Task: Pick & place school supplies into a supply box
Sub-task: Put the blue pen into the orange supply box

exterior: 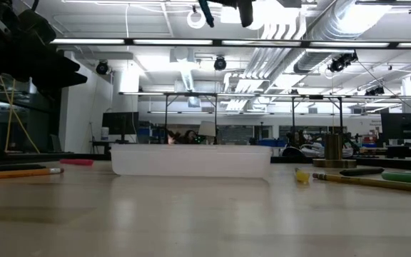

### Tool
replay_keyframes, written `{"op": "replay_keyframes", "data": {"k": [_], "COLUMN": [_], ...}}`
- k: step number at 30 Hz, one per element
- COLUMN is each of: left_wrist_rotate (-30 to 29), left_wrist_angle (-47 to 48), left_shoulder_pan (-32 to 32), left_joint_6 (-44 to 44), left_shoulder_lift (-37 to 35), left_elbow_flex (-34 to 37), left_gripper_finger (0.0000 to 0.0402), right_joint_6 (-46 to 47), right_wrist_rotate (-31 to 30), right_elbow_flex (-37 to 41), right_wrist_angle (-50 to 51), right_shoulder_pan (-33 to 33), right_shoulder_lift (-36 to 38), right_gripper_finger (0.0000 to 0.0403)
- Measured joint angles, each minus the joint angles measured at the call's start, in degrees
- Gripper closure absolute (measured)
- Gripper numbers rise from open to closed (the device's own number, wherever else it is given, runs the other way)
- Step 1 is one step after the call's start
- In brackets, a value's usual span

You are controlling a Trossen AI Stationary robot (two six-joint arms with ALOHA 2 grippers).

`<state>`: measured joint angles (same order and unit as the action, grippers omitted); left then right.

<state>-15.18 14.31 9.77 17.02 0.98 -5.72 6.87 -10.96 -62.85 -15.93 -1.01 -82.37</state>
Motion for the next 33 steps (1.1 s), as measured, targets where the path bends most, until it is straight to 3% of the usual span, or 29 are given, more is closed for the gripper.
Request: {"op": "replay_keyframes", "data": {"k": [12, 21, 33], "left_wrist_rotate": [0.0, 0.0, 0.1], "left_wrist_angle": [0.0, 0.0, 0.0], "left_shoulder_pan": [0.0, 0.0, 0.0], "left_joint_6": [0.0, 0.1, 0.1], "left_shoulder_lift": [0.0, 0.0, 0.0], "left_elbow_flex": [0.0, 0.0, 0.0], "left_gripper_finger": [0.0202, 0.0202, 0.0202], "right_joint_6": [-12.3, -19.5, -25.0], "right_wrist_rotate": [-19.5, -28.9, -39.0], "right_elbow_flex": [-13.9, -19.0, -19.6], "right_wrist_angle": [22.2, 27.0, 26.8], "right_shoulder_pan": [-5.3, -8.0, -10.5], "right_shoulder_lift": [-0.1, -0.1, -0.2], "right_gripper_finger": [0.0376, 0.0373, 0.0371]}}
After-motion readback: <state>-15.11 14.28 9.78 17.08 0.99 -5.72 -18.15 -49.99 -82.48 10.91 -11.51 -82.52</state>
